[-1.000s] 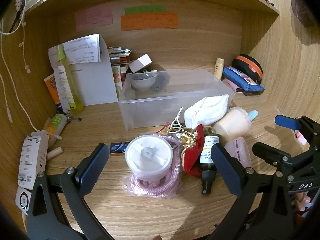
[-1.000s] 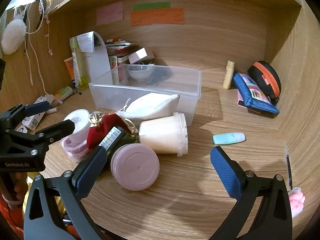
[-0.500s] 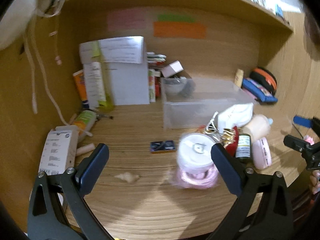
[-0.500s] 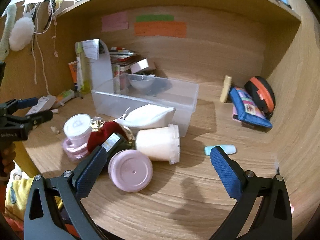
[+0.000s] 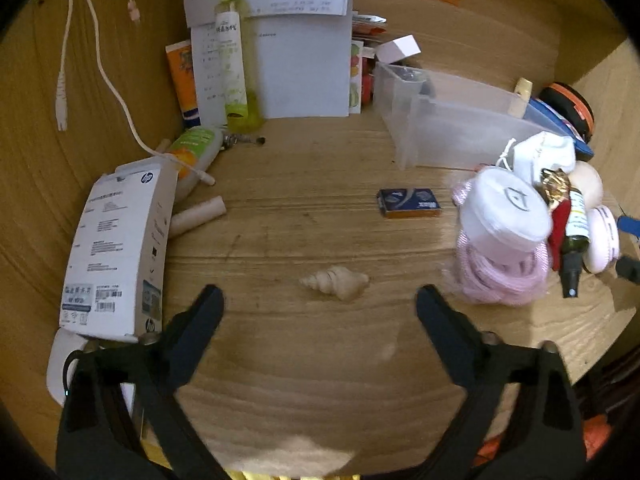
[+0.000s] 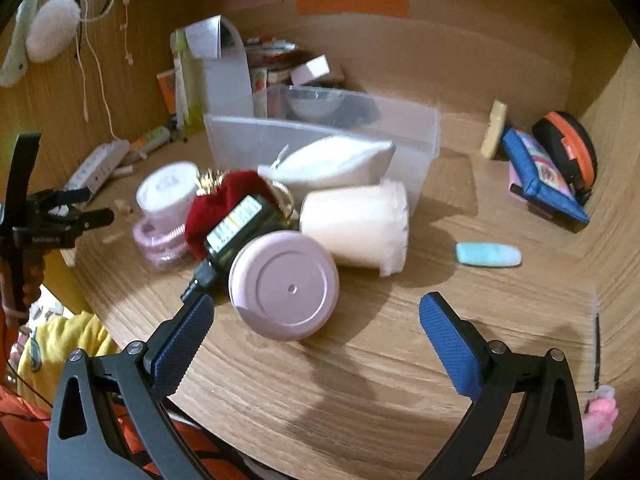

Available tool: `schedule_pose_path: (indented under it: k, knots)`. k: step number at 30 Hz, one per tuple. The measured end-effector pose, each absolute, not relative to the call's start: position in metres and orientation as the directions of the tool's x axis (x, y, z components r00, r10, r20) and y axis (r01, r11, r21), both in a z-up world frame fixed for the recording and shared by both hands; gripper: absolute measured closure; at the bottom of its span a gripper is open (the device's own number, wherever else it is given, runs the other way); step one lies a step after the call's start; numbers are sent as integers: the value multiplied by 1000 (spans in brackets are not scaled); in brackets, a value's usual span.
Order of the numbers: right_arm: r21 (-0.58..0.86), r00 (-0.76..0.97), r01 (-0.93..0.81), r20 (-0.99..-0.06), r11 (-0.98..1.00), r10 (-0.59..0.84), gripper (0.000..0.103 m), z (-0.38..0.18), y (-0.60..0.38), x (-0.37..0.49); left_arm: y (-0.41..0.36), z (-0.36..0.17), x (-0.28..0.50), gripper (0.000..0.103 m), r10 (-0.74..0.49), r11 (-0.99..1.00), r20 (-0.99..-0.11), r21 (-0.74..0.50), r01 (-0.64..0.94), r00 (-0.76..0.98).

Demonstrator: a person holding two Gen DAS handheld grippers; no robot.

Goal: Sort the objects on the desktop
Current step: 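Grasp the small white seashell with the left gripper while the right gripper grasps the lavender round jar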

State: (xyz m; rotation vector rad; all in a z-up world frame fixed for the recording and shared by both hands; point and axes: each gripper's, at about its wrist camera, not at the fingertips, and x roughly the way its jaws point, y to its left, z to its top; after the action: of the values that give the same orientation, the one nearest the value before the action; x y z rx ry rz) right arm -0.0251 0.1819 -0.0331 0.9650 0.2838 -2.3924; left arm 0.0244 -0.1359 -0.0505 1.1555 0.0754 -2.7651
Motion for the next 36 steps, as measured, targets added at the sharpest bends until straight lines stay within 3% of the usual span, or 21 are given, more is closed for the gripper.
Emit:
schedule_pose_path:
  k: [4, 6, 14, 16, 24, 36]
  knots:
    - [65, -540, 564, -726, -823, -427, 2, -46, 176, -36, -139, -54, 18, 19, -107, -988, -712, -4, 157, -694]
    - [106, -505, 568, -738, -816, -448, 3, -50, 174, -42, -137, -56, 14, 30, -95, -990, -721, -6, 144, -686]
    - [175, -448, 570, -753, -803, -482, 27, -57, 166, -57, -129, -61, 7, 54, -75, -994, -720, -5, 114, -690]
    - [194, -433, 583, -747, -789, -504, 40, -56, 164, -57, -128, -61, 7, 62, -77, -993, -716, -5, 116, -694]
    - [116, -492, 588, -734, -800, -469, 41, -51, 163, -48, -124, -55, 12, 63, -72, -992, -706, -20, 122, -704]
    - [69, -607, 572, -634, -817, -479, 41, -1, 185, -39, -93, -5, 1, 63, -87, -996, -624, 37, 82, -776]
